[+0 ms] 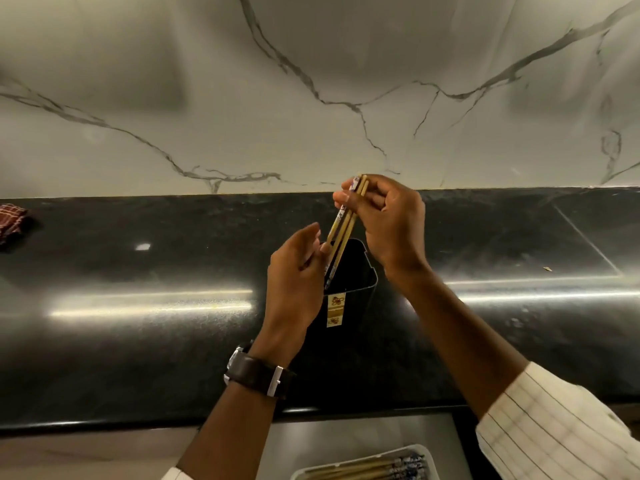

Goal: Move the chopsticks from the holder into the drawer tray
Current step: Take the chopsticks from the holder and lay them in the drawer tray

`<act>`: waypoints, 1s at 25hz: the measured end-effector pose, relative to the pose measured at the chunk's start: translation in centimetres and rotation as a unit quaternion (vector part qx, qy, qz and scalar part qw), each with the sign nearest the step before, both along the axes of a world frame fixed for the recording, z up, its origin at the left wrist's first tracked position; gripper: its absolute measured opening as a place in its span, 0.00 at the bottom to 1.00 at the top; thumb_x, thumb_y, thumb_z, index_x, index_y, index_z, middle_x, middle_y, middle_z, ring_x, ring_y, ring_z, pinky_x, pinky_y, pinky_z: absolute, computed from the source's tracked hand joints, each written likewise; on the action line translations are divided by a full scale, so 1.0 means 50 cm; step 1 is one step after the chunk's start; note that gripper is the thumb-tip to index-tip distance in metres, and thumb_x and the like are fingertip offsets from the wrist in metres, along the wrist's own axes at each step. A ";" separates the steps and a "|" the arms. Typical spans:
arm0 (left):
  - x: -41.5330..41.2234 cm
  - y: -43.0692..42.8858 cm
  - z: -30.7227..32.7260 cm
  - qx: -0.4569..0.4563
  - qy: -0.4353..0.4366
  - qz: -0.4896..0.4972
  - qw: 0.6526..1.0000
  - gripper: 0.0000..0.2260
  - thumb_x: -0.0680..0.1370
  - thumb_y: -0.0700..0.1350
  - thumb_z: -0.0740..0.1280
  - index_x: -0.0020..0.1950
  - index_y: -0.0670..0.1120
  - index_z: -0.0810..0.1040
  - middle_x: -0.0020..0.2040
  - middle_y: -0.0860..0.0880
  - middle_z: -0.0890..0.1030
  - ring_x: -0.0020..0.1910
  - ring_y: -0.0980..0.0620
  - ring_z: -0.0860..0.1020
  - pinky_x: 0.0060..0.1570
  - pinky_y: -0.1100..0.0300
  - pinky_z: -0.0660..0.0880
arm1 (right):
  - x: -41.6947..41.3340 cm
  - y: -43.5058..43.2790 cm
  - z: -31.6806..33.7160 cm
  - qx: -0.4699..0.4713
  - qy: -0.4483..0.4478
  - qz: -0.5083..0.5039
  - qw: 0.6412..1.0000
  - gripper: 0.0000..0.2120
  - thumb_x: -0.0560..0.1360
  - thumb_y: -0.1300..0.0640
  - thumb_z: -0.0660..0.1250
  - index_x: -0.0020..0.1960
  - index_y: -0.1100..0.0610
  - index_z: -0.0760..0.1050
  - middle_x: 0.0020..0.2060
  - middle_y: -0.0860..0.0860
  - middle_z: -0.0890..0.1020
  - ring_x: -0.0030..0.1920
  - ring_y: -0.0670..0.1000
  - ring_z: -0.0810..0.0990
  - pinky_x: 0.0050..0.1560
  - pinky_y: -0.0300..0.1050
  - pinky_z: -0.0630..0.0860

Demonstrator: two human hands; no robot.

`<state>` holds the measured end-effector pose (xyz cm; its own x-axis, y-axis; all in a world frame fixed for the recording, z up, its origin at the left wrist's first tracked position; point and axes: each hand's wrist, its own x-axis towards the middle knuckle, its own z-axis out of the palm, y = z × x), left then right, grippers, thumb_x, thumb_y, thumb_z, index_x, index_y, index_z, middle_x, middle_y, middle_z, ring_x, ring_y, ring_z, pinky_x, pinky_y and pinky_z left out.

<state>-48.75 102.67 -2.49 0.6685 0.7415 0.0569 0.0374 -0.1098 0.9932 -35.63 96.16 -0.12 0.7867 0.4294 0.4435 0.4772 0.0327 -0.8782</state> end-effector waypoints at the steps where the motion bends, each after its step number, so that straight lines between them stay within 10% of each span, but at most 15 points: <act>1: 0.001 0.002 0.012 0.054 -0.005 -0.021 0.998 0.19 0.82 0.40 0.67 0.73 0.44 0.75 0.69 0.47 0.80 0.68 0.54 0.78 0.69 0.53 0.75 | -0.016 -0.014 0.025 0.013 -0.032 0.034 0.999 0.11 0.77 0.62 0.75 0.57 0.64 0.84 0.49 0.54 0.88 0.49 0.47 0.89 0.52 0.42 0.85; 5: -0.004 -0.002 0.050 0.192 -0.063 -0.061 0.978 0.10 0.80 0.41 0.69 0.61 0.44 0.83 0.53 0.51 0.88 0.52 0.59 0.86 0.56 0.57 0.82 | -0.058 -0.074 0.115 0.026 -0.071 0.106 0.992 0.12 0.77 0.63 0.74 0.60 0.64 0.82 0.52 0.56 0.88 0.51 0.50 0.89 0.52 0.49 0.86; 13: -0.070 -0.036 0.021 0.017 -0.108 -0.091 0.990 0.08 0.82 0.39 0.66 0.57 0.40 0.83 0.49 0.43 0.88 0.46 0.44 0.88 0.47 0.51 0.85 | -0.063 -0.209 0.176 0.169 0.158 0.052 0.972 0.07 0.80 0.63 0.71 0.57 0.63 0.81 0.47 0.59 0.89 0.49 0.59 0.90 0.48 0.50 0.86; 25: -0.125 -0.178 -0.043 -0.376 -0.196 0.033 0.905 0.10 0.82 0.37 0.64 0.64 0.43 0.74 0.54 0.37 0.87 0.54 0.38 0.86 0.54 0.43 0.83 | -0.168 -0.281 -0.039 0.377 0.573 -0.085 0.722 0.13 0.84 0.60 0.64 0.62 0.68 0.77 0.44 0.61 0.88 0.41 0.54 0.89 0.55 0.52 0.83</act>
<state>-54.99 93.78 -4.66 0.6589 0.7072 -0.2562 -0.3531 0.5916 0.7248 -44.04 82.13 -2.09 0.8355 0.2599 -0.4842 -0.4964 0.7349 -0.4620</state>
